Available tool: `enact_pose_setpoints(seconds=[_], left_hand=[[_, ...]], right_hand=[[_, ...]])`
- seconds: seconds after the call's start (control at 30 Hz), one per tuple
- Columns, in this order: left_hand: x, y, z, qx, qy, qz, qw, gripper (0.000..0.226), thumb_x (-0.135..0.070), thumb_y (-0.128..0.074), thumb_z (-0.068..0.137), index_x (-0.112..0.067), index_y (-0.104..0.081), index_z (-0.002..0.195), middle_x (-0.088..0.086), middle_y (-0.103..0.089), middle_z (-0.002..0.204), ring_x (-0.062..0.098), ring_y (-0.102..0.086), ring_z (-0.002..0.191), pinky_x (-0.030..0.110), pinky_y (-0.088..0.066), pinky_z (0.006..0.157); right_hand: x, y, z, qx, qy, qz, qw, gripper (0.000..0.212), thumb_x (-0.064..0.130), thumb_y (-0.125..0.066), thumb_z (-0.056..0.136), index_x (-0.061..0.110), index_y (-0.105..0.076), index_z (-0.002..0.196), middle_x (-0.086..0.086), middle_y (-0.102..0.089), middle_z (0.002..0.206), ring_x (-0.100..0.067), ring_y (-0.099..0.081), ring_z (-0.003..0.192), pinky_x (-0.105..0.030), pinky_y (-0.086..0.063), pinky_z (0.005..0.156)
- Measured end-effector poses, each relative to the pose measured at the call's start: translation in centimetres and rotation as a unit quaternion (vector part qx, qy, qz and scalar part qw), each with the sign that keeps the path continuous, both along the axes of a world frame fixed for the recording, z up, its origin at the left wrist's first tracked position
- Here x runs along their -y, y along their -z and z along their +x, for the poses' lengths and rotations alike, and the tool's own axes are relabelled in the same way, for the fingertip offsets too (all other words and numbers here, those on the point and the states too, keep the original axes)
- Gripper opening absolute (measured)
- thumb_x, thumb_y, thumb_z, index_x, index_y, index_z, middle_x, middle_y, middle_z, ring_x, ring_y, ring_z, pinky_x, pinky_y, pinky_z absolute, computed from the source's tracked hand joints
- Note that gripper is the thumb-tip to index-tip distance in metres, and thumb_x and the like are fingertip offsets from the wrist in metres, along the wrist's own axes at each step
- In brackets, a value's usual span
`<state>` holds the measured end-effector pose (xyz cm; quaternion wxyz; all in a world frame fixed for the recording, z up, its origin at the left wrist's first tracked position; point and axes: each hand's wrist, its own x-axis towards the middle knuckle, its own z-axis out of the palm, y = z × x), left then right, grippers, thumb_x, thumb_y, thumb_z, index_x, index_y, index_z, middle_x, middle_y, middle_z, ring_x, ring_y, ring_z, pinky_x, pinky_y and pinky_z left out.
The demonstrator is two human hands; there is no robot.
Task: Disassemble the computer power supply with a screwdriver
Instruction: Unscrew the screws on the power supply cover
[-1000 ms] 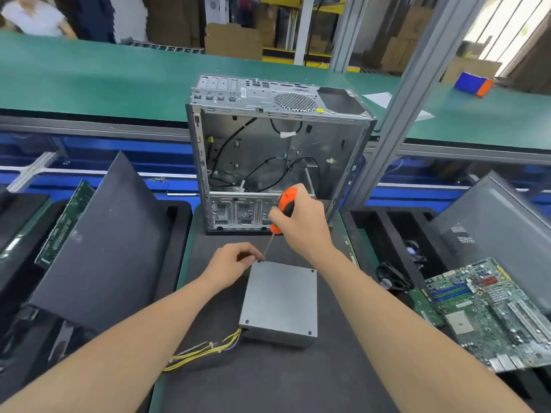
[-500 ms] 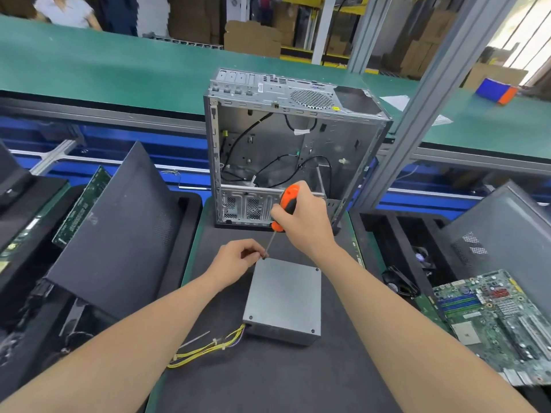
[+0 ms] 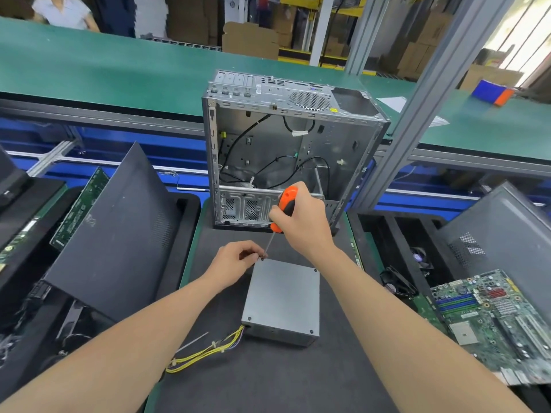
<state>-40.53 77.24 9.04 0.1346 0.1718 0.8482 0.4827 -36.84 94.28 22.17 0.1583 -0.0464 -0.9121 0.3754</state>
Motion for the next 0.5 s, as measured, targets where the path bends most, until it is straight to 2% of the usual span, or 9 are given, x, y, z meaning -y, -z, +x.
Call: enact_pose_setpoints(seconds=[0.13, 0.23, 0.33, 0.43, 0.5], left_hand=[[0.0, -0.1, 0.0, -0.006, 0.002, -0.006, 1.000, 0.026, -0.012, -0.061, 0.103, -0.032, -0.078, 0.101, -0.023, -0.076, 0.099, -0.004, -0.065, 0.101, 0.012, -0.044, 0.084], [0.0, -0.1, 0.0, -0.008, 0.002, -0.007, 1.000, 0.028, -0.012, -0.061, 0.103, -0.034, -0.077, 0.099, -0.025, -0.075, 0.098, -0.005, -0.065, 0.101, 0.013, -0.045, 0.084], [0.0, 0.0, 0.0, -0.010, 0.003, -0.003, 1.000, 0.030, -0.012, -0.061, 0.103, -0.038, -0.075, 0.097, -0.026, -0.075, 0.099, -0.006, -0.065, 0.100, 0.012, -0.045, 0.084], [0.0, -0.1, 0.1, -0.010, 0.007, -0.001, 1.000, 0.031, -0.012, -0.061, 0.103, -0.039, -0.074, 0.096, -0.026, -0.075, 0.098, -0.007, -0.065, 0.099, 0.015, -0.046, 0.085], [0.0, -0.3, 0.1, -0.011, 0.013, -0.002, 1.000, 0.031, -0.010, -0.061, 0.102, -0.038, -0.074, 0.096, -0.024, -0.076, 0.099, -0.006, -0.066, 0.099, 0.018, -0.050, 0.089]], right_hand=[[-0.1, 0.2, -0.1, 0.000, 0.000, 0.004, 1.000, 0.025, 0.032, -0.068, 0.088, 0.024, -0.046, 0.095, 0.004, -0.059, 0.073, -0.017, -0.066, 0.069, -0.035, -0.056, 0.056], [0.2, 0.2, 0.0, -0.006, -0.001, 0.015, 1.000, 0.026, 0.033, -0.067, 0.089, 0.024, -0.044, 0.096, 0.006, -0.055, 0.072, -0.013, -0.058, 0.064, -0.026, -0.048, 0.051], [0.1, 0.1, 0.0, 0.004, -0.003, 0.006, 1.000, 0.026, 0.032, -0.068, 0.089, 0.023, -0.044, 0.096, 0.004, -0.056, 0.073, -0.015, -0.061, 0.067, -0.031, -0.051, 0.053], [-0.2, -0.5, -0.1, 0.024, -0.040, 0.019, 0.999, 0.025, 0.031, -0.069, 0.088, 0.024, -0.045, 0.093, 0.006, -0.057, 0.071, -0.010, -0.056, 0.065, -0.023, -0.043, 0.053], [-0.4, -1.4, -0.3, 0.049, -0.073, 0.034, 0.996, 0.023, 0.027, -0.071, 0.085, 0.022, -0.050, 0.091, 0.006, -0.060, 0.073, -0.012, -0.055, 0.068, -0.023, -0.046, 0.055]])
